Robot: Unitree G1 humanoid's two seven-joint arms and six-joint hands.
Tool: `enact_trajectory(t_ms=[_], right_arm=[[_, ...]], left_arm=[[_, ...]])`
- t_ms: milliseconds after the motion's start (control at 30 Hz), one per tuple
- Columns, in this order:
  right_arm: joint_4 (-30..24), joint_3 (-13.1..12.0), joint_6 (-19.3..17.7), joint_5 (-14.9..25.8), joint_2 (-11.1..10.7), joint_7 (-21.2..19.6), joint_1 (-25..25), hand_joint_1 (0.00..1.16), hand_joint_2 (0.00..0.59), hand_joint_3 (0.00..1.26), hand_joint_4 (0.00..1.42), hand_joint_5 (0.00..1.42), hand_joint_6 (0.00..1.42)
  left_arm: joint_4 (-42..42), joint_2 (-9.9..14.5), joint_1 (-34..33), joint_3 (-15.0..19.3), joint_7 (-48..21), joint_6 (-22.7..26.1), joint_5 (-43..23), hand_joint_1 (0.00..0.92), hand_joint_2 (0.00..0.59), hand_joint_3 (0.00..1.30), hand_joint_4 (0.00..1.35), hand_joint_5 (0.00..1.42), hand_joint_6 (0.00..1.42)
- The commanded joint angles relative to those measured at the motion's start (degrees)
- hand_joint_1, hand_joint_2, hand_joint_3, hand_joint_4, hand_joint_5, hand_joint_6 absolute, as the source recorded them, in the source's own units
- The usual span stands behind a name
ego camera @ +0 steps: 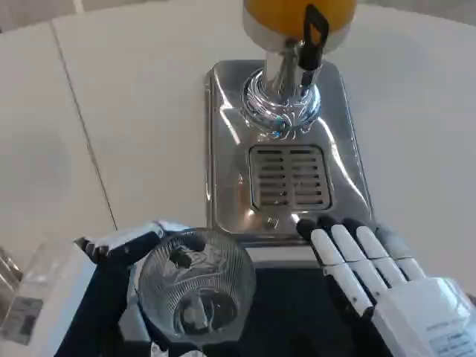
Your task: Grasp the cup under the faucet to collect the drink, then remove the cup.
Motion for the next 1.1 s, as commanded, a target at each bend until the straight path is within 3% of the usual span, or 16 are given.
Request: enact_trajectory(t_ms=[33,400,600,1100], right_arm=[[-0.05,0.37,0.14,-0.43,0.30,-0.27,0.32,0.25,0.517,0.00,0.00,0.00,0.00],[-0.81,0.21,0.72,-0.29,0.99,0.16,0.80,0.26,0.525,0.00,0.00,0.00,0.00],[-1.34,0.33,1.00,-0.62,2.00,-0.32,1.81,0.26,0.527,0.00,0.00,0.00,0.00],[-3.39,0.15,1.17,-0.31,4.58,-0.48,3.69,0.27,0.536,0.00,0.00,0.00,0.00]], left_arm=[[-0.68,-0.46,0.47,0.55,0.54,-2.12,0.25,0.635,0.000,1.18,1.22,1.42,1.42],[-0.18,-1.67,-0.06,0.44,-0.12,-1.09,-0.58,0.637,0.000,1.18,1.22,1.42,1.42],[0.12,-3.11,-2.20,0.24,-0.57,1.88,-1.27,0.637,0.000,1.18,1.22,1.42,1.42],[11.73,-5.02,-18.84,-4.13,1.71,9.13,4.75,0.637,0.000,1.18,1.22,1.42,1.42]])
